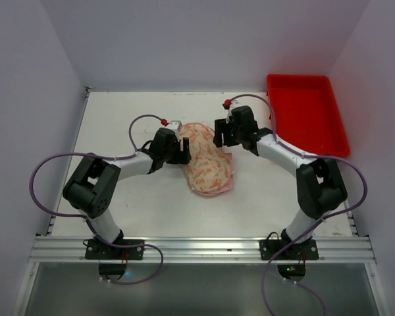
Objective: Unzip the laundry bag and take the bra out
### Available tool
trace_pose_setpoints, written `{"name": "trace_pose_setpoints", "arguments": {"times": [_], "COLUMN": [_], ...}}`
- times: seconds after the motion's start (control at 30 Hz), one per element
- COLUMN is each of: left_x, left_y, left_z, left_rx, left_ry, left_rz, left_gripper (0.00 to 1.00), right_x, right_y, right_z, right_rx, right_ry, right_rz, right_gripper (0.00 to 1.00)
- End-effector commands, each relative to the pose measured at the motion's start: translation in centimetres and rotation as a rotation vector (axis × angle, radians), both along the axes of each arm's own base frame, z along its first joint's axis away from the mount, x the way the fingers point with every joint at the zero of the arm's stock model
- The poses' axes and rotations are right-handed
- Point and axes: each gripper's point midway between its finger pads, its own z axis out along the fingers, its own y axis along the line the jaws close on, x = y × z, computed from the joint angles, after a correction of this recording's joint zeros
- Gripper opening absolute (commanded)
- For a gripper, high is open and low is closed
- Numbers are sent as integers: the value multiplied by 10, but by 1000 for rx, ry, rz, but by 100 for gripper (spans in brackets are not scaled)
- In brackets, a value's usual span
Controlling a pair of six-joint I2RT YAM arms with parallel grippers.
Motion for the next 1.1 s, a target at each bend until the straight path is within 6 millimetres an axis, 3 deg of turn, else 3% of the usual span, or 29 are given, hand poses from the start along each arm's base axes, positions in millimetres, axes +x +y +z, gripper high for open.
{"name": "trace_pose_setpoints", "arguments": {"times": [0.0,0.03,0.2,0.3,0.33,0.4,0.43,0.47,0.5,0.53,0.63,0.73,0.77,0.83,0.9,0.93,0.97,1.07], "left_x": [17,18,18,17,17,16,15,13,13,11,8,0,-9,-15,-27,-35,-40,-59], "left_y": [-9,-9,-9,-13,-16,-23,-27,-29,-31,-31,-26,-5,5,26,49,65,76,98], "left_z": [19,18,13,11,11,14,17,19,28,33,63,90,105,115,136,130,145,150], "left_rx": [-21,-20,-10,-30,-38,-61,-76,-83,-106,-115,-145,-132,-131,-106,-105,-65,-77,-57], "left_ry": [-75,-76,-64,-52,-49,-42,-41,-33,-35,-34,-58,-57,-60,-86,-120,-103,-144,-163], "left_rz": [-29,-30,-33,-42,-48,-56,-70,-71,-62,-59,-21,64,83,165,225,265,291,331], "left_gripper": [77,77,77,77,77,77,77,77,78,78,82,87,88,92,94,94,94,95], "right_x": [11,11,0,-3,-2,-6,-6,-9,-9,-10,-14,-19,-19,-25,-34,-38,-41,-40], "right_y": [19,21,39,38,36,29,23,17,14,3,-13,-17,-9,2,32,54,64,93], "right_z": [1,-12,-35,-42,-41,-31,-27,-25,-5,-2,33,67,83,93,109,113,111,89], "right_rx": [37,33,96,99,96,87,63,48,48,9,-36,-58,-64,-78,-62,-52,-58,-92], "right_ry": [25,59,145,154,144,113,91,79,31,20,-58,-103,-138,-149,-166,-168,-162,-106], "right_rz": [65,74,144,136,126,108,96,94,91,61,41,36,43,79,141,183,199,199], "right_gripper": [66,66,61,47,35,23,12,8,3,0,0,0,0,2,4,5,6,7]}}
